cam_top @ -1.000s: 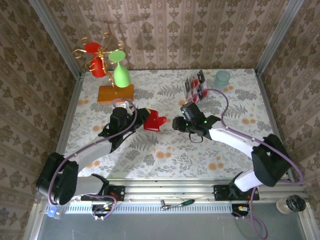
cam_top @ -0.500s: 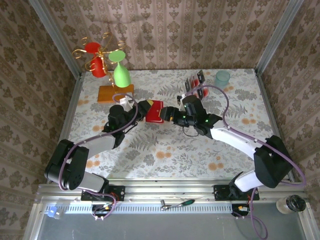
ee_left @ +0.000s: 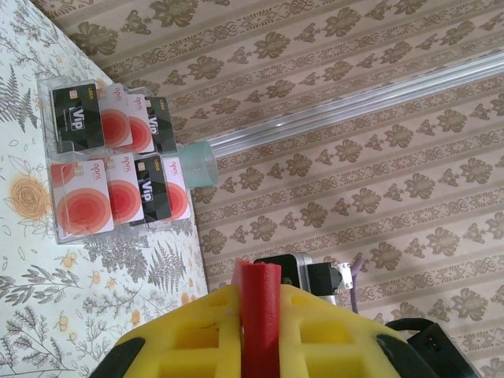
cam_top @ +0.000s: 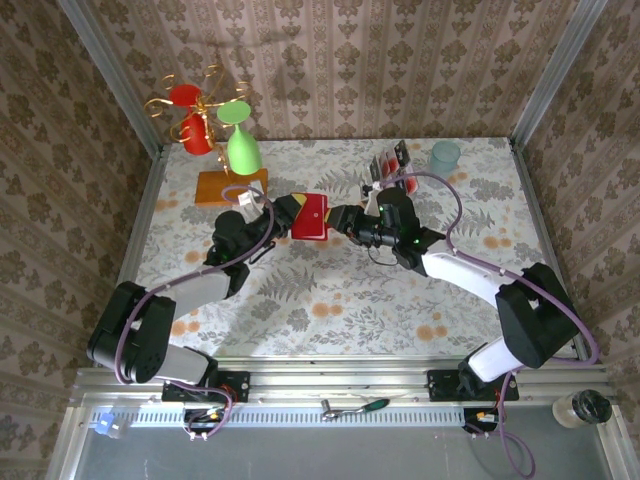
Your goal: Put the credit cards into the card holder
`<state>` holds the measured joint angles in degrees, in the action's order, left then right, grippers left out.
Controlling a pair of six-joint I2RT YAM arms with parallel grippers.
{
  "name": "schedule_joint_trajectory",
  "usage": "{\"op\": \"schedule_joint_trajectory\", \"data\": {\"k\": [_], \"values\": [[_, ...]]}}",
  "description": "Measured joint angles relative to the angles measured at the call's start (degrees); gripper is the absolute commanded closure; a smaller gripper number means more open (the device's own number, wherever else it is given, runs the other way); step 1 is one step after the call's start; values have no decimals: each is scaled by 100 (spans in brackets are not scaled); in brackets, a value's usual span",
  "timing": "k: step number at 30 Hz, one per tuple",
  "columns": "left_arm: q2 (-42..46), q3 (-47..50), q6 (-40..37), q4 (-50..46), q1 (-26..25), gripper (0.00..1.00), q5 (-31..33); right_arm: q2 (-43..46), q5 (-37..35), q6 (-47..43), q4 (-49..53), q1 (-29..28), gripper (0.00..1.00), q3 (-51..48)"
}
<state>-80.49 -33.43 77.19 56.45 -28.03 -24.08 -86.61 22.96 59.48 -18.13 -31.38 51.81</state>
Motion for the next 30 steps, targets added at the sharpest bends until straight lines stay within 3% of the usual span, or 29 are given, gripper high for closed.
{"op": "schedule_joint_trajectory", "data": {"k": [13,30], "values": [[-2,0,92,111,-22,100,92,-94,262,485,-787,87,62,-304],[-20,0,131,146,-81,100,92,251,341,680,-1073,199,62,-599]]}}
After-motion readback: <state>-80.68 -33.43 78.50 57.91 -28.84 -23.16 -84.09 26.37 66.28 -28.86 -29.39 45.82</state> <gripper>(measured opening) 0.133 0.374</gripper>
